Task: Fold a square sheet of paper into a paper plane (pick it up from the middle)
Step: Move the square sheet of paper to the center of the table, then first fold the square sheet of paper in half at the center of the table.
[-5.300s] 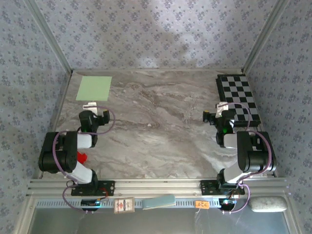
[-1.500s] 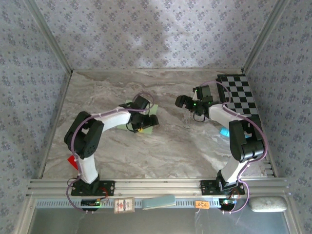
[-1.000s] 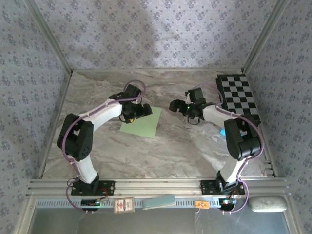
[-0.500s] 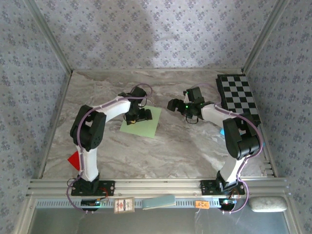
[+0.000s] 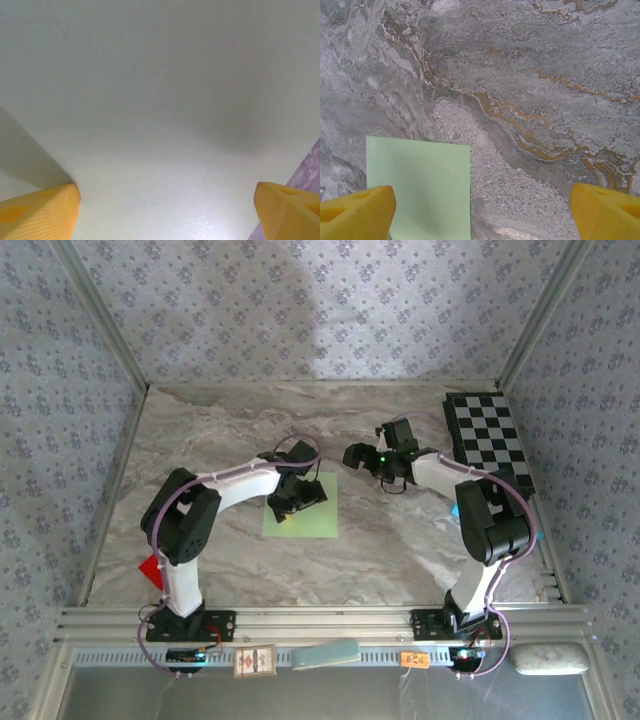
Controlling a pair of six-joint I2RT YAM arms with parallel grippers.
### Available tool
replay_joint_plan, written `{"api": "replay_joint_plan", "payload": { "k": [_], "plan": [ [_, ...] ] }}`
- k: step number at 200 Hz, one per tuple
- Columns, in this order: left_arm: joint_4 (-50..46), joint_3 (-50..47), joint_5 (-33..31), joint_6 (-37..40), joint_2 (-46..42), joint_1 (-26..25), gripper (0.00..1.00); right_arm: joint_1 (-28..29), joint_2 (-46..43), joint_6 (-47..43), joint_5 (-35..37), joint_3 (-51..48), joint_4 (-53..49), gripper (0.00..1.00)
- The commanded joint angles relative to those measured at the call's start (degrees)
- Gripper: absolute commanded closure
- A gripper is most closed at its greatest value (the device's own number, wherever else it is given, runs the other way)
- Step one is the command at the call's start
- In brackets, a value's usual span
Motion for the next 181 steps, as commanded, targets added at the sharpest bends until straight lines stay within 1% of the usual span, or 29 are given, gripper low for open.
{"api": "replay_joint_plan", "payload": {
  "k": [1,15,27,45,58,71,75,95,109,134,181],
  "plan": [
    [-6.59,3.07,-2.59,2.52,-1.42,-0.15,0.04,-0.43,-0.56,0.71,-0.25,0.51,-1.19,0.08],
    [-9.4,6.09,-4.2,9.04,-0.65,-0.1,0.02,-0.92,-1.29,0.67,0.08,-0.25,-0.93,0.07],
    [-8.97,6.52,-4.5,15.24,-0.24,-0.18,0.02,-1.29,-1.93,0.72,0.3,-1.1,-0.2,0.07],
    [-7.65,5.85,-4.54,21.3,-0.42,-0.06,0.02,-1.7,-2.7,0.66,1.16,-2.27,0.31,0.05],
    [-8.02,6.52,-4.92,24.01,-0.09,-0.15,0.01,-1.95,-3.19,0.66,1.46,-2.72,0.23,0.04],
    [-9.79,8.23,-6.11,25.41,1.11,-0.17,0.02,-2.12,-3.4,0.68,1.69,-3.06,0.22,0.02],
    [-10.41,8.75,-6.45,25.73,1.49,-0.14,0.02,-2.15,-3.47,-1.18,1.55,-3.19,0.47,0.0],
    [-13.0,11.15,-8.13,27.09,3.97,-0.16,0.02,-1.97,-4.89,-2.07,2.45,-5.26,3.03,0.0],
    [-13.66,12.26,-7.95,27.5,5.32,-0.18,0.03,-1.96,-6.23,-2.19,3.53,-6.92,4.76,0.0],
    [-13.77,13.5,-7.06,27.33,7.11,-0.16,0.03,-2.01,-7.73,-3.2,4.31,-7.78,4.88,0.0],
    [-14.77,15.19,-5.51,25.44,10.16,-0.47,0.06,-2.2,-7.46,-3.03,3.64,-7.41,4.16,0.0]
  ]
}}
